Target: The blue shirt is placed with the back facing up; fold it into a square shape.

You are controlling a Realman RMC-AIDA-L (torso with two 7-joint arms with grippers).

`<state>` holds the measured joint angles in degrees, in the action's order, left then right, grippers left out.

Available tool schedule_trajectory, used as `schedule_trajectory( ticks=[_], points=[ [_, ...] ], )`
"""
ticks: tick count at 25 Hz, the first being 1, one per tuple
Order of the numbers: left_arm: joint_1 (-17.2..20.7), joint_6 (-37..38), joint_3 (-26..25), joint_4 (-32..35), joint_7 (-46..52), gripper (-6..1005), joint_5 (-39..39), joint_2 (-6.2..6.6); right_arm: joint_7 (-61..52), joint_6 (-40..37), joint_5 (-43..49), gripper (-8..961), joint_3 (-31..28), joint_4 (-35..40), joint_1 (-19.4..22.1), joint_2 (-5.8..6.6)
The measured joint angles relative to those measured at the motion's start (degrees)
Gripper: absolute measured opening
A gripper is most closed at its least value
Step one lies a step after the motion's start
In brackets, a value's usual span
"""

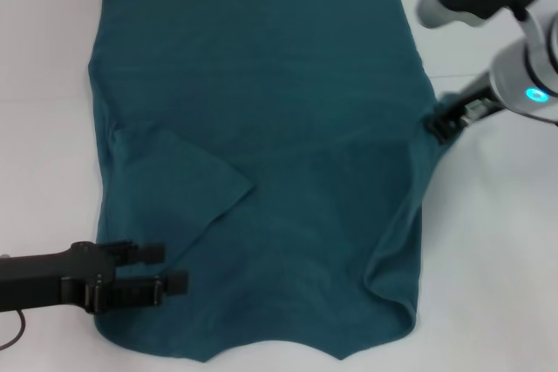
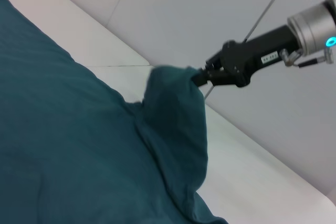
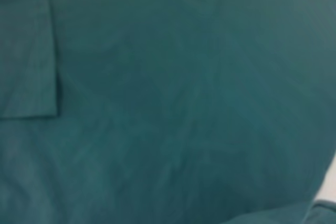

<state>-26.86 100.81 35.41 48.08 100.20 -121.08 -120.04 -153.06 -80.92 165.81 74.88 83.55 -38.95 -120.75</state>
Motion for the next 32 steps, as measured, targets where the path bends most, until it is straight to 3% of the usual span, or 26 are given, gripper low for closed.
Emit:
schedule_trajectory(
  ticks=[9, 18, 23, 26, 32],
  points=[
    [1.0, -0.1, -0.1, 0.0, 0.0, 825, 0.0, -0.48, 1.5, 3.0, 1.7, 36, 11.3, -1.0, -3.8, -0.81],
    [1.6, -0.2, -0.6, 0.0, 0.0, 823, 0.0, -0.64, 0.5, 1.6, 1.5, 57, 12.6, -4.8, -5.0, -0.71],
    [1.8, -1.2, -0.8, 0.0, 0.0, 821, 0.0, -0.57, -0.1, 2.5, 1.5, 279, 12.0, -4.6, -4.1, -0.46],
    [1.8, -1.8, -0.8, 0.0, 0.0, 820, 0.0, -0.59, -0.3, 2.8, 1.5, 525, 11.9, -4.6, -3.9, -0.44],
    [2.1, -2.5, -3.7, 1.9, 4.2, 819, -0.7, 0.57, -0.4, 2.1, 0.3, 749, 8.7, -4.5, -3.3, -0.21]
  ],
)
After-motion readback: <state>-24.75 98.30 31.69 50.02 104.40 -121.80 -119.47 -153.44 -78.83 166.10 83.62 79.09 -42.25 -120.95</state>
